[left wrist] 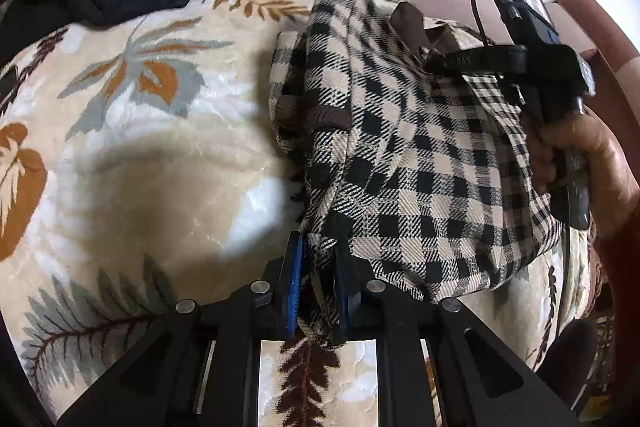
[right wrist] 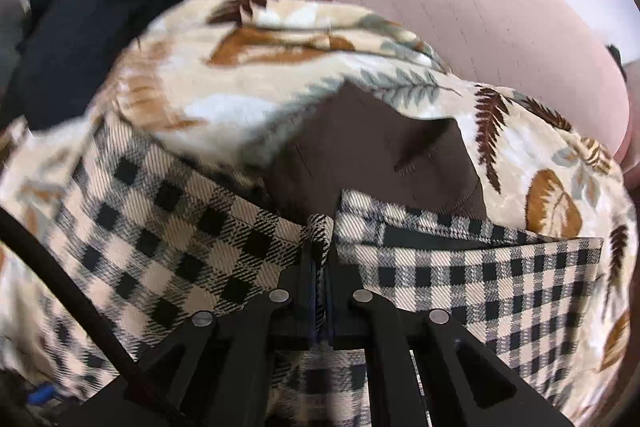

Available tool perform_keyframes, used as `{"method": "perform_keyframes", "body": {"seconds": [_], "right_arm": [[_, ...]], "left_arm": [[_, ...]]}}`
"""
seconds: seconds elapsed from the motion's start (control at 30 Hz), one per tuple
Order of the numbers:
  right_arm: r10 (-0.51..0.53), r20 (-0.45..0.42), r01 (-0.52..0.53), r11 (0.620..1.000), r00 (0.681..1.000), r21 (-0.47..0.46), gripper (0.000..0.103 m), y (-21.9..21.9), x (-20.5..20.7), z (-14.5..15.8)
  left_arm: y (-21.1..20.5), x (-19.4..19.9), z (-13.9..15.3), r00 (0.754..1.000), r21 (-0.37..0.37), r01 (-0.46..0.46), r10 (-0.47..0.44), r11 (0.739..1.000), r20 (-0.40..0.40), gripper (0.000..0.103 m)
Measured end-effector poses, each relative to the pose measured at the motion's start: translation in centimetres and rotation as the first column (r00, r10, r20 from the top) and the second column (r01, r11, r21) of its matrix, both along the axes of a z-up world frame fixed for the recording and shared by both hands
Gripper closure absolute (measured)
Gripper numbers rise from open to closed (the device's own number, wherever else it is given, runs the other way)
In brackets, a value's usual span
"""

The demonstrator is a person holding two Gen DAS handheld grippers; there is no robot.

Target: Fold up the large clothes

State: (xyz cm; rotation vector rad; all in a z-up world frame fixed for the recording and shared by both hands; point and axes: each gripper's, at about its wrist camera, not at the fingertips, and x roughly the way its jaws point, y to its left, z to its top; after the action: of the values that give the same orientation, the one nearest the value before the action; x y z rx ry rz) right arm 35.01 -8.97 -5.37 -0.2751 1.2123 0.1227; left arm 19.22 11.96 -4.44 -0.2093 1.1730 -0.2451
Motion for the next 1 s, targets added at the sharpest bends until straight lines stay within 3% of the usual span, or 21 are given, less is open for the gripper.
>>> {"method": "perform_keyframes", "body": {"seconds": [0.1, 0.2, 0.3, 0.43, 0.53, 0.67, 0.77, 0.87, 0.9, 0.93, 1.0], "right_arm": [[0.015, 0.065, -0.017, 1.0, 0.998, 0.022, 0.094, 0.0, -0.8, 2.1], [-0.025, 0.155, 0.006, 0.993, 0.988, 0.118, 0.064, -1.0, -1.9, 5.6], [-0.024, 0.189, -0.004, 0.989, 0.982, 0.146, 0.06, -2.3, -3.5, 7.9], [-0.042, 0.17, 0.031, 0.997, 0.984, 0.065, 0.06, -6.0, -5.2, 7.2], [-0.153, 0.161, 0.147, 0.988, 0.975, 0.048, 0.055, -11.1, -6.5, 6.3], [-0.367, 0.152, 0.359, 0.93, 0.918, 0.074, 0.041, -20.3, -9.1, 5.0], [-0.441, 0.121, 0.432, 0.897, 0.889, 0.092, 0.04, -24.6, -11.0, 3.8], [-0.446, 0.061, 0.435, 0.889, 0.893, 0.142, 0.04, -26.1, -12.1, 2.1], [-0.431, 0.045, 0.421, 0.895, 0.901, 0.148, 0.048, -26.0, -12.1, 1.6], [-0.392, 0.013, 0.384, 0.907, 0.92, 0.173, 0.094, -25.6, -12.2, 1.2], [-0.391, 0.019, 0.383, 0.909, 0.92, 0.164, 0.1, -25.3, -12.9, 1.4]], "left_arm": [[0.2, 0.1, -0.4, 1.0, 0.003, -0.006, 0.006, 1.0, -0.015, 0.086], [0.6, 0.5, -0.4, 1.0, -0.008, -0.015, 0.015, 1.0, -0.021, 0.085], [1.4, 0.4, 0.0, 1.0, -0.037, -0.024, 0.024, 0.999, -0.016, 0.085], [1.8, 0.1, 1.1, 0.999, -0.043, -0.031, 0.031, 0.999, 0.007, 0.084], [2.3, -0.3, 2.3, 0.998, -0.021, -0.041, 0.042, 0.999, 0.04, 0.079], [3.2, -0.7, 3.5, 0.99, 0.007, -0.104, 0.103, 0.995, 0.099, 0.077], [3.3, -0.3, 3.8, 0.984, -0.022, -0.135, 0.137, 0.991, 0.117, 0.075], [2.2, -0.1, 4.1, 0.982, -0.038, -0.129, 0.133, 0.991, 0.134, 0.074], [1.6, 0.0, 4.2, 0.982, -0.042, -0.121, 0.126, 0.992, 0.142, 0.073], [0.9, 0.1, 4.4, 0.982, -0.047, -0.111, 0.117, 0.993, 0.15, 0.072], [-0.4, 0.3, 4.7, 0.982, -0.055, -0.092, 0.099, 0.994, 0.159, 0.067]]}}
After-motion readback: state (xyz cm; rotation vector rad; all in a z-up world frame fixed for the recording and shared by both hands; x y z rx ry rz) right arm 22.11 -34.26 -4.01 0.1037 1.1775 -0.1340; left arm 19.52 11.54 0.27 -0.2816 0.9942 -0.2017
